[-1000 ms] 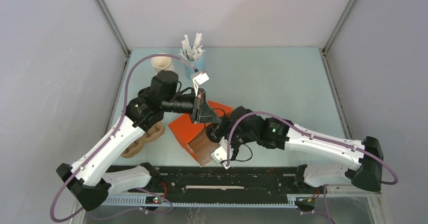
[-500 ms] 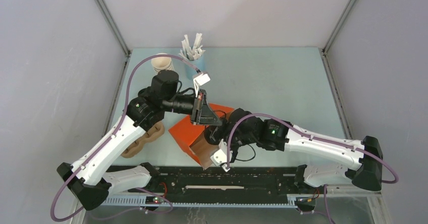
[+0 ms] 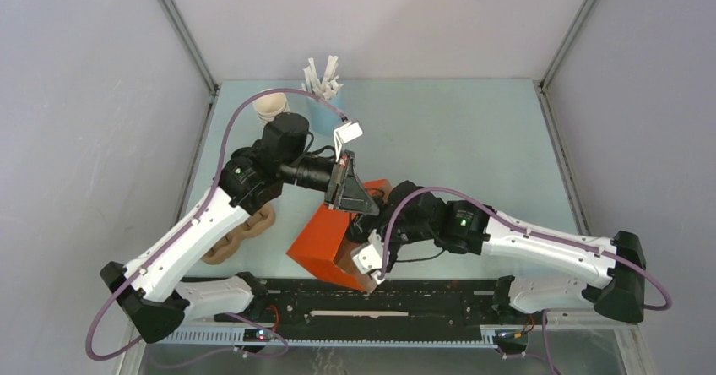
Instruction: Pack the takeout coffee
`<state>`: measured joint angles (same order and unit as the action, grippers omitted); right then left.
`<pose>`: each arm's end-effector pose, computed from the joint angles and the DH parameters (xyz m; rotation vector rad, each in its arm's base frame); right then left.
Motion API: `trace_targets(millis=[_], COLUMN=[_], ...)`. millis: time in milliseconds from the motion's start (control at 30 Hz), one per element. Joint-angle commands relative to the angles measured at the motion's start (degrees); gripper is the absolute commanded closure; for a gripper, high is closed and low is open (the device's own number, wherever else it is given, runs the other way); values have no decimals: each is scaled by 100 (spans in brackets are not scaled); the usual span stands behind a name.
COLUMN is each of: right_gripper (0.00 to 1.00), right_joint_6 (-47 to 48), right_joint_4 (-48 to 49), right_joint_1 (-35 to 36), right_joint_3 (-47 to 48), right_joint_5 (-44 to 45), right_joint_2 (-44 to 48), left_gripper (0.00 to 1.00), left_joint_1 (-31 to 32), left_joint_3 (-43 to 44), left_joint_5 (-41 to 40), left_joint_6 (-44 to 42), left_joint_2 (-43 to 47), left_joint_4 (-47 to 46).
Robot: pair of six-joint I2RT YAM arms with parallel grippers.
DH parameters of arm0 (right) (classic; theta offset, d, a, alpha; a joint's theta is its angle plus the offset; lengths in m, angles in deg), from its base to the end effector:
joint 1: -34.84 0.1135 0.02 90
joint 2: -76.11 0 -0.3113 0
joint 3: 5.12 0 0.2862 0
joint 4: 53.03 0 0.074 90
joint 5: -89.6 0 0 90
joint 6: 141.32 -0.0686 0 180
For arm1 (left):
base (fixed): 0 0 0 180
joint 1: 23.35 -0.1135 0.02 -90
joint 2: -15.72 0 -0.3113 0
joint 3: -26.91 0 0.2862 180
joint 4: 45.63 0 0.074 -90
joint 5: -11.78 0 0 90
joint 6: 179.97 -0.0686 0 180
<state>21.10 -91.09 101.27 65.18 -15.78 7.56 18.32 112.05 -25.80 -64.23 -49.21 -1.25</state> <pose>0.1053 0.2870 0.3290 -2.0963 0.6276 0.2367 0.1598 -0.2150 0.4469 0.9562 1.9923 -1.6186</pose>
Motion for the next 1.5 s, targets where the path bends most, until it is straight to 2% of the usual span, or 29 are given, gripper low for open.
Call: trace_targets(millis=[0,200,400,500,700,867,1233,1367,1467], right_gripper=[45,45,45,46,44,45,45,43,44], right_joint_6=[175,188,-91,-147,-108,-182,546,220,-45], right_joint_4=[-343,-842,-850,-665,-227,-397,-354,-64,-65], right_joint_1=[128,146,672,721,596,421,-100,-182,-47], right_joint_3=[-17,-129,-144,-142,-47,29,29,27,29], right_joint_5=[175,206,398,645,903,866,865,550,545], right_joint_2=[248,539,592,408,20,-162,-329,-236,-316], left_gripper=[100,100,100,100,100,100,100,100,100], left_joint_1=[84,78,88,173,240,224,111,68,59], left_joint_3=[398,587,854,921,746,276,-245,-228,69], left_joint_5=[304,248,222,312,364,259,249,145,-303], left_joint_6=[109,-251,-302,-182,-432,-551,-309,-323,-478], left_joint_2=[-31,-102,-265,-446,-574,-234,142,207,134], left_joint_4=[-82,461,415,161,264,355,83,155,376])
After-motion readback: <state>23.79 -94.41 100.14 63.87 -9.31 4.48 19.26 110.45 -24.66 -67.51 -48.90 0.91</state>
